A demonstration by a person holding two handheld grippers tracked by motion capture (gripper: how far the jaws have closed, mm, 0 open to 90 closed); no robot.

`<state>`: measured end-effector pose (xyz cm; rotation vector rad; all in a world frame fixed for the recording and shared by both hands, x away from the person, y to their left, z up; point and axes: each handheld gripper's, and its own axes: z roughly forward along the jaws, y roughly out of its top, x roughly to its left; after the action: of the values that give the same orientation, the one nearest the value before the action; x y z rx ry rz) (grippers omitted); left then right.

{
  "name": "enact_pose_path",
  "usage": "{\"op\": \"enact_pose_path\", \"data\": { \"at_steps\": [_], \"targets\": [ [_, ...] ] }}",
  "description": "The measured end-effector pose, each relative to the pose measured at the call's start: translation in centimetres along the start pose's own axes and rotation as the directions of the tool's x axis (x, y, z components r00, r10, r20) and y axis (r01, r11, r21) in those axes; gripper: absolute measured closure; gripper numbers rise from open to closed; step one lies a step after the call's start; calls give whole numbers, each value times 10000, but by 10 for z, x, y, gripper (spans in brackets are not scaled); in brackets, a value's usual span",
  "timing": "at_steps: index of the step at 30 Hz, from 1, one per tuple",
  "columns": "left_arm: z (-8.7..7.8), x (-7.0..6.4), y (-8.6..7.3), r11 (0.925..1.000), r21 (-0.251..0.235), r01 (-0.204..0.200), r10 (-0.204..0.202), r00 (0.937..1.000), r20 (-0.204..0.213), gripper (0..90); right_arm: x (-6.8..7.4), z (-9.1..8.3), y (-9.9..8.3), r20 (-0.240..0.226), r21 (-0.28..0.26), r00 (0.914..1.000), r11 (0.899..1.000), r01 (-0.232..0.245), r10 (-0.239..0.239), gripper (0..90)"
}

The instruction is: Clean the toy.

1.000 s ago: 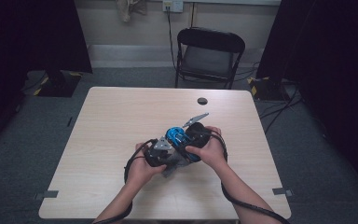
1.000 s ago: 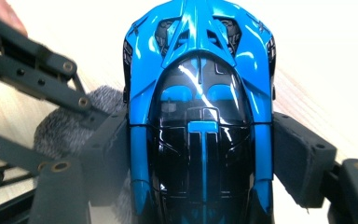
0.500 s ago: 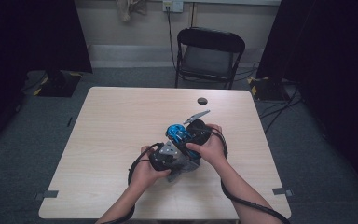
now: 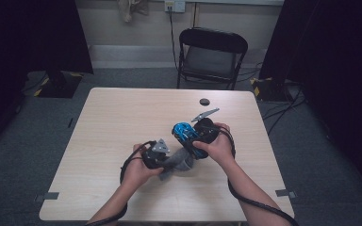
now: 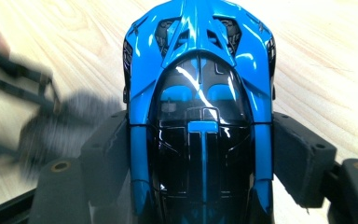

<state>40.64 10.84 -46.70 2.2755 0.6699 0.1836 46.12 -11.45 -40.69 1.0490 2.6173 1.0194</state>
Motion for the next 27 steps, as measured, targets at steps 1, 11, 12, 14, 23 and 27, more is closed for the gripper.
{"op": "enact_pose_path", "data": {
  "at_steps": [1,11,12,14,23,27],
  "targets": [
    [-3,6,-2,9998,18,197,-197,9996,-213,708,0,0,-1,-23,-13,10000,10000,14,-15,273],
    [-27,44,-3,9892,-583,1342,-1415,9786,-1495,707,11,7,-8,-234,293,9988,9986,431,-424,273],
    [-28,47,0,9906,-539,1255,-1333,9745,-1805,707,15,9,-8,-282,314,9984,9983,501,-493,273],
    [-28,49,3,9875,-724,1397,-1505,9727,-1766,708,16,10,-8,-334,317,9981,9981,521,-510,273],
    [-19,40,13,9871,-986,1262,-1405,9779,-1548,708,24,17,-10,-336,377,9971,9969,696,-684,273],
    [-16,35,15,9893,-985,1073,-1205,9828,-1401,709,22,17,-9,-206,450,9977,9968,660,-651,273]
  ]
}}
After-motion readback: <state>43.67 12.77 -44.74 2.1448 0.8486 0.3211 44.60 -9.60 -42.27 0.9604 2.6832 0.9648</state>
